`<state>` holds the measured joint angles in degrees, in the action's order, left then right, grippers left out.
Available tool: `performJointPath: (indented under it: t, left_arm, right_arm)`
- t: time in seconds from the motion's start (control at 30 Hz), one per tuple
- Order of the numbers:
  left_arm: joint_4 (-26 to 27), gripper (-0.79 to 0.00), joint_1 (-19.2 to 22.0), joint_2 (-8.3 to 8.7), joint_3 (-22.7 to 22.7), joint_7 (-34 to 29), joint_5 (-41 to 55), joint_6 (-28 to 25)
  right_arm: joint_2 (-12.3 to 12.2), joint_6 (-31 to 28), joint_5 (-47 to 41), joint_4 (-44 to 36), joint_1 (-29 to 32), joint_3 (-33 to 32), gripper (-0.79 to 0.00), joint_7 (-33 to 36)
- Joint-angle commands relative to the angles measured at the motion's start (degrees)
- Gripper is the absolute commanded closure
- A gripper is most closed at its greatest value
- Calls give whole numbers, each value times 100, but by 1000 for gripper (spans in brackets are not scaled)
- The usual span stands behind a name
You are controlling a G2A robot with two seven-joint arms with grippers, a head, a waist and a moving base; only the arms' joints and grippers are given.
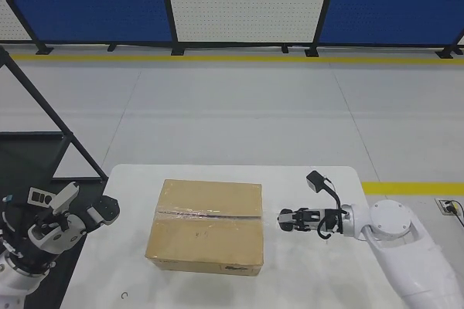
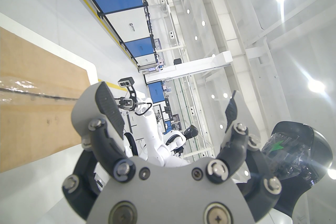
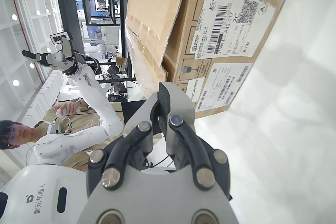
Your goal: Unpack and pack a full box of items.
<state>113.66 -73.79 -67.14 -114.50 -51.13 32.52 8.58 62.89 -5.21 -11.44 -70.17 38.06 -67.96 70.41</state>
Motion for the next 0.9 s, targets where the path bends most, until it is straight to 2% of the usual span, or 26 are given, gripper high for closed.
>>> performJointPath:
  t: [0.0, 0.3, 0.5, 0.87]
  left_arm:
    - [0, -785, 0, 0, 0, 0, 0, 0]
    - [0, -785, 0, 0, 0, 0, 0, 0]
    - [0, -785, 0, 0, 0, 0, 0, 0]
    - [0, -785, 0, 0, 0, 0, 0, 0]
  right_arm:
    - [-14, 6, 17, -22, 19, -18, 0, -3]
    - [-42, 179, 217, 23, 11, 98, 0, 3]
    - [-31, 142, 213, 87, -25, 162, 0, -221]
    - [-40, 165, 218, 154, -139, 227, 0, -234]
